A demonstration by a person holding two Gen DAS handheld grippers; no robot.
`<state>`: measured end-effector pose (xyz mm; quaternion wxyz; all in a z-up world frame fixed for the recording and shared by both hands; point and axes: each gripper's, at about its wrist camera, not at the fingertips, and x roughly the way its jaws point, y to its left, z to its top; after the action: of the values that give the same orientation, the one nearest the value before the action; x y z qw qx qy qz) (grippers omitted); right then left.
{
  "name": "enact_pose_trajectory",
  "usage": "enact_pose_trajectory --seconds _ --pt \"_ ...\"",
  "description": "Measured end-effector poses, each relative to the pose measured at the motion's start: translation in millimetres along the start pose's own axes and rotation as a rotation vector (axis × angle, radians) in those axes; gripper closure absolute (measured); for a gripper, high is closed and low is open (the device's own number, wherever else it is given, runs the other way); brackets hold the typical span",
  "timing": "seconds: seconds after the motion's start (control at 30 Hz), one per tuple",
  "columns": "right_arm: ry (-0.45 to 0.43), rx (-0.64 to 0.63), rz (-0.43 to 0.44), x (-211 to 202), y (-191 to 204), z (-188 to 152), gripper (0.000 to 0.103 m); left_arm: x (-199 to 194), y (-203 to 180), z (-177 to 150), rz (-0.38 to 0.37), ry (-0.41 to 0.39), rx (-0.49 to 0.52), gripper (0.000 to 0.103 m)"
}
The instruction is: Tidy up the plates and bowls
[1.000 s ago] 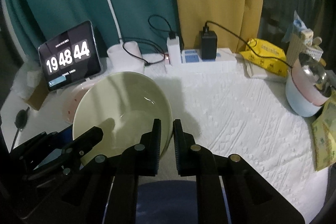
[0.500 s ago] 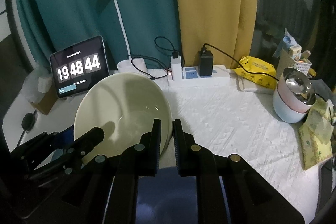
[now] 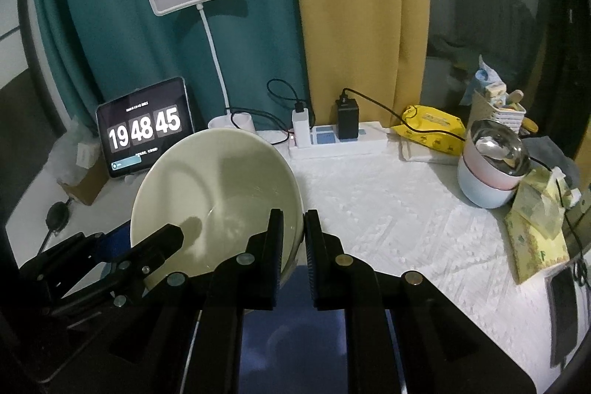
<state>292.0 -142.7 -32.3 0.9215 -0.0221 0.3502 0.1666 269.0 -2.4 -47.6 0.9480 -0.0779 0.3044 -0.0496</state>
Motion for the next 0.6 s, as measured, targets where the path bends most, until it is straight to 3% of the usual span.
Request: enact_pose_trajectory --seconds 0.6 --pt "0.007 0.069 -0.032 -29 -30 -35 0.090 -8 -37 -26 -0.038 0.058 0.054 0.073"
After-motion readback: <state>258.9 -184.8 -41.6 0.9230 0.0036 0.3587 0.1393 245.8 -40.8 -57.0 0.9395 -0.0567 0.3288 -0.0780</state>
